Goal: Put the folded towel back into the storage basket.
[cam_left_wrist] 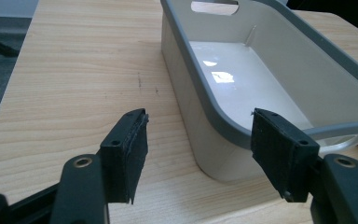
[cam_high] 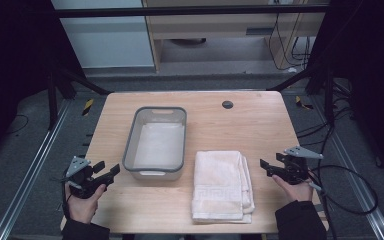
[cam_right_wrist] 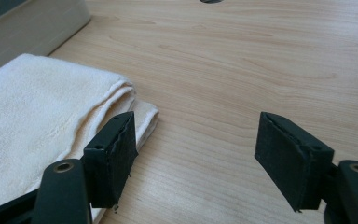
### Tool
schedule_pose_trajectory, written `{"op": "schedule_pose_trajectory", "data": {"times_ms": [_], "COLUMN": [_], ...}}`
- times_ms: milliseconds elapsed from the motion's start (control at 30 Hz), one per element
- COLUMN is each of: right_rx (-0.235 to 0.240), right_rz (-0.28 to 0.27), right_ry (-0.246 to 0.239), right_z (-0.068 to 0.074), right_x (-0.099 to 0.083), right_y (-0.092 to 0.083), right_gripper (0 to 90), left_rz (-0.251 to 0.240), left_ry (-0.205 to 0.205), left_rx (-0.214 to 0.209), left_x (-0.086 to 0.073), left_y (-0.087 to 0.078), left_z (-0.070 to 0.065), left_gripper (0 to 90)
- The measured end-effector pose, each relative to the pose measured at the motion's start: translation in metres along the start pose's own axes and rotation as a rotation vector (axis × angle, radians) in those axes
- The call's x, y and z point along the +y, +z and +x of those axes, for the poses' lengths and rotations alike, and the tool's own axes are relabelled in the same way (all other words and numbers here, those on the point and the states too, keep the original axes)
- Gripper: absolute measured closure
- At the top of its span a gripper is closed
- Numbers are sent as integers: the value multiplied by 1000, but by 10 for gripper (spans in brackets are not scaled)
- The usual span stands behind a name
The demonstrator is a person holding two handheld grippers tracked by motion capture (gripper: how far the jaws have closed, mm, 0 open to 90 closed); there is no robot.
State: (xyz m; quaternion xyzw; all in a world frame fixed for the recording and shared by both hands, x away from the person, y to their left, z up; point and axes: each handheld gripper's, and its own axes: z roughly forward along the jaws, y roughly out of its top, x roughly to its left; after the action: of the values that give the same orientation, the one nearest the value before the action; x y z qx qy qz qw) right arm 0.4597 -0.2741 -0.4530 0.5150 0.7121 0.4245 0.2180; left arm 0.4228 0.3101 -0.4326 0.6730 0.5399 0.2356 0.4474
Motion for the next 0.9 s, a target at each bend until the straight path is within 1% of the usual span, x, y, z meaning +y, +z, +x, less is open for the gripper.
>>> {"op": "schedule_pose_trajectory", "data": {"times_ms": [33,100,133,167,200,267,467,533,567,600,767,800,867,900], "right_rx": [0,3,15,15,17,24,30,35,32,37,43,46,50,50], "right_rz": [-3,-5,-8,-8,-8,-9,-14,-14,-16,-17,-27,-29,-33,-33], "right_ry": [-2,1,5,5,-4,-5,-12,-6,-14,-11,-9,-5,-5,-5], "right_z": [0,0,1,1,2,3,6,6,6,6,7,9,10,10], "right_x": [1,2,4,4,7,10,16,16,18,19,23,25,27,27], "right_y": [0,-1,-1,-1,-2,-3,-4,-4,-4,-4,-5,-5,-5,-5], "right_gripper": [295,296,300,300,299,299,298,298,298,298,297,297,297,297], "left_rz": [-3,-2,-6,-6,-13,-14,-19,-22,-27,-27,-38,-45,-44,-44], "left_ry": [1,2,-4,-4,-1,7,19,20,26,26,44,52,59,59], "left_rx": [-8,-9,-18,-18,-21,-29,-31,-33,-30,-30,-40,-47,-58,-58], "left_x": [2,3,6,6,8,11,20,21,24,24,31,34,36,36], "left_y": [0,-1,-2,-2,-2,-2,-1,-1,-1,-1,0,0,1,1], "left_z": [-1,-2,-3,-3,-5,-7,-13,-14,-17,-17,-26,-31,-37,-37], "left_gripper": [354,354,353,353,353,352,352,352,352,353,353,353,354,354]}}
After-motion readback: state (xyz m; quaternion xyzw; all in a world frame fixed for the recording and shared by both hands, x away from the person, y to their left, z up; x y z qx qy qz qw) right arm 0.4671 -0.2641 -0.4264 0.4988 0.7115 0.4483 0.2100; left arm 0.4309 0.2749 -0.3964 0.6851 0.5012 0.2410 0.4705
